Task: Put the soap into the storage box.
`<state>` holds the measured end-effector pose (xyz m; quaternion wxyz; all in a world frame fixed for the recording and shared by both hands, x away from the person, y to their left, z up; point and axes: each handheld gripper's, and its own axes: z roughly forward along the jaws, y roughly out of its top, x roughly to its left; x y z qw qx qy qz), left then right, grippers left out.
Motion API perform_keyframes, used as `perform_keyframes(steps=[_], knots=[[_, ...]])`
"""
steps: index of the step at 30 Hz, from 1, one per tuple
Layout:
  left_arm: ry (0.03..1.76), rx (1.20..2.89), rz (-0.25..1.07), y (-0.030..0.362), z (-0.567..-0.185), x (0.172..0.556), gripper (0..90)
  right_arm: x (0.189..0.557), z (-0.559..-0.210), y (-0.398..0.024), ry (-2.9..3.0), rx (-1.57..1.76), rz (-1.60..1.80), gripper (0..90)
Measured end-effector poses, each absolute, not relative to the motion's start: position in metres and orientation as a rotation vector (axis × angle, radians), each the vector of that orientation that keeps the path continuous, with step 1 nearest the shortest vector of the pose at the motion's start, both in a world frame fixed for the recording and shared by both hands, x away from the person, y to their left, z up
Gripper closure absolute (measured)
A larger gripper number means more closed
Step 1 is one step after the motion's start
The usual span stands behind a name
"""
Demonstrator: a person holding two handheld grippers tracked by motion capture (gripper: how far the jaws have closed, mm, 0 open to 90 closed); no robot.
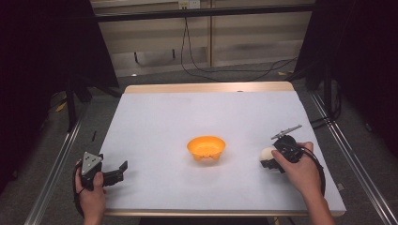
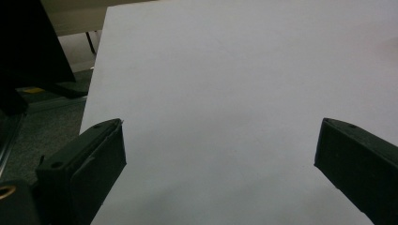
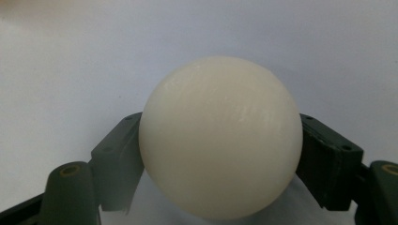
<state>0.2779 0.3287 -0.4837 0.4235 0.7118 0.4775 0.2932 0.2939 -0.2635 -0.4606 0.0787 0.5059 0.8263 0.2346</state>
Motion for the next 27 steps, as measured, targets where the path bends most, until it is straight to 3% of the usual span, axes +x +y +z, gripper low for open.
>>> perform_keyframes(steps=[27], knots=[[1.198, 1.769, 0.726, 0.33, -0.484, 0.278, 2.0, 0.295, -0.447, -0.257, 2.474, 1.506, 0.79, 23.7]])
